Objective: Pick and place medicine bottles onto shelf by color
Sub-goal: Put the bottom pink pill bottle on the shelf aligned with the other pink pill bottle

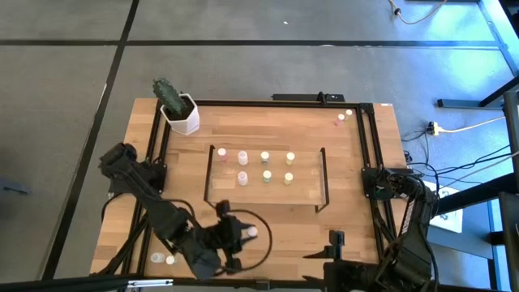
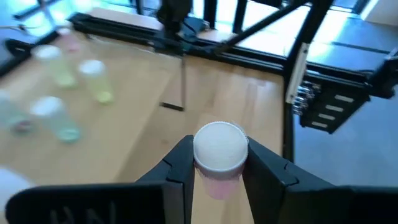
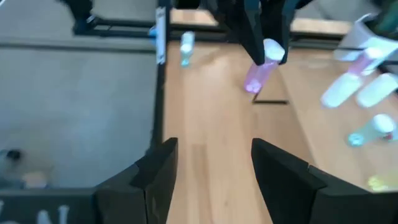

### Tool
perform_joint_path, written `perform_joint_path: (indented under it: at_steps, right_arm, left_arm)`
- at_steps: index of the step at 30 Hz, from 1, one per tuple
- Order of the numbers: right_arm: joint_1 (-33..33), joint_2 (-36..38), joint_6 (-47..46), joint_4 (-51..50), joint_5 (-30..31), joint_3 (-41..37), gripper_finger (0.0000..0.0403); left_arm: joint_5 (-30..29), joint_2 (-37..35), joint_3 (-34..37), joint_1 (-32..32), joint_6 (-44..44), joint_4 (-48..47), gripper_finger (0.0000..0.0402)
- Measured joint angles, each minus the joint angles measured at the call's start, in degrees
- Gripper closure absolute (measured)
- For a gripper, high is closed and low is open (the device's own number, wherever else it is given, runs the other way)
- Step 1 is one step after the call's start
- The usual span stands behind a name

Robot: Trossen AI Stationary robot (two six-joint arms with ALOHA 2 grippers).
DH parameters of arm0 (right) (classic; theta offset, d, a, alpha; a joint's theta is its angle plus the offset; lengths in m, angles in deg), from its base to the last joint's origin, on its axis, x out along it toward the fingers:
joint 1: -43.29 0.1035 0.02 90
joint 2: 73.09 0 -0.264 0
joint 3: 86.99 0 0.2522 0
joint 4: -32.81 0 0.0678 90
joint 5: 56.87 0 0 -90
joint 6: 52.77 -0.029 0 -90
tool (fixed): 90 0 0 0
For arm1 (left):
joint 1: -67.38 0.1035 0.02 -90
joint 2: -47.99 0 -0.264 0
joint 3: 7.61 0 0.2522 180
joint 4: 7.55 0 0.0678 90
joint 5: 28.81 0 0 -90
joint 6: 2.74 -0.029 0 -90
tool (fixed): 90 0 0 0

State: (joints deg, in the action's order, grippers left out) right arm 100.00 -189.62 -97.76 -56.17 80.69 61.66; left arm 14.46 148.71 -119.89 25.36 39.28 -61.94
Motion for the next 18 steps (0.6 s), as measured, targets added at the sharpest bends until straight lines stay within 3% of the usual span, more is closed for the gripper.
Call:
perform_joint_path:
  at_steps: [8, 18]
  right_arm:
    - [-3.58, 0.00, 0.11, 0.00, 2.33, 0.00, 0.0196]
    - [-6.86, 0.00, 0.52, -0.02, 1.87, 0.00, 0.0196]
  left_arm:
    - [-5.37, -6.08, -0.02, 1.83, 10.98, -14.73, 0.0309]
    - [-8.17, -6.41, -0.02, 5.75, 32.70, -38.85, 0.0309]
